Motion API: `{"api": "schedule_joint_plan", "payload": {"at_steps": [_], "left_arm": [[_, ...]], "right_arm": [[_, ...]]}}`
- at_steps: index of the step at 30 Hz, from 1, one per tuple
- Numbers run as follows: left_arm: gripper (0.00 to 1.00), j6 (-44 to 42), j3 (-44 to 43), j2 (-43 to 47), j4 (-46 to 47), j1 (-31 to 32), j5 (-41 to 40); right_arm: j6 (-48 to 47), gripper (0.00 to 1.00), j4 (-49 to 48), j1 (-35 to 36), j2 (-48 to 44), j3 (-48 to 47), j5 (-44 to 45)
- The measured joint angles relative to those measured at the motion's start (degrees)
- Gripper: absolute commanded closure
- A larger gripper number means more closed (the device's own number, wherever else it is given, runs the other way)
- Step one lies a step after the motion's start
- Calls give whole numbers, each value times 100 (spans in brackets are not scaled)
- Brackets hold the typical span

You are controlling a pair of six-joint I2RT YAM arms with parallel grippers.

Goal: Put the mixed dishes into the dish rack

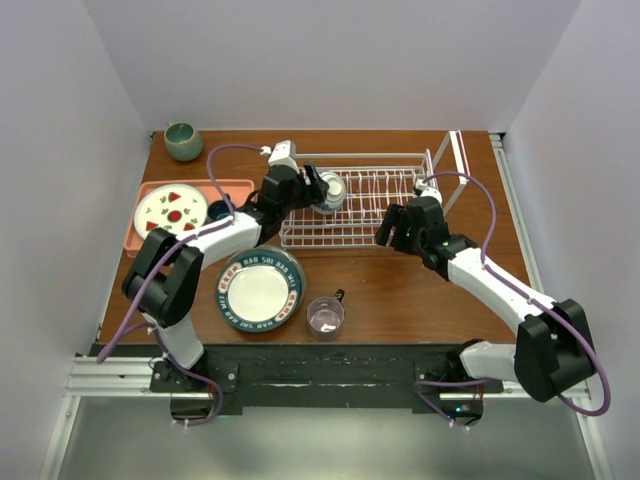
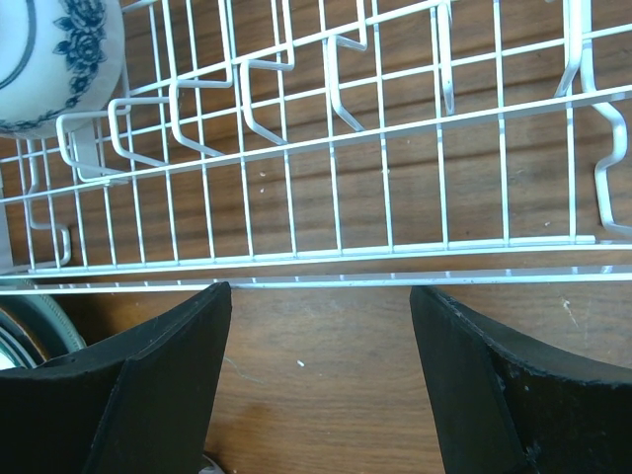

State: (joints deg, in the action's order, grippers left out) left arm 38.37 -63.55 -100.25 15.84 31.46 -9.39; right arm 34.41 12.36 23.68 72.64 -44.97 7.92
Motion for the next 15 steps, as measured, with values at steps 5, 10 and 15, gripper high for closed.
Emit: {"api": "schedule_joint_plan", "payload": {"at_steps": [5,10,15], "left_arm": [[100,0,0,155,7,-96,109],[100,0,9,341,0,-192,105],[100,0,111,466,44,-247,76]], "right_arm": [[11,24,-11,0,-2,9,0],[11,24,-22,0,-4,15,2],[13,24,-44,0,-7,31,0]]}}
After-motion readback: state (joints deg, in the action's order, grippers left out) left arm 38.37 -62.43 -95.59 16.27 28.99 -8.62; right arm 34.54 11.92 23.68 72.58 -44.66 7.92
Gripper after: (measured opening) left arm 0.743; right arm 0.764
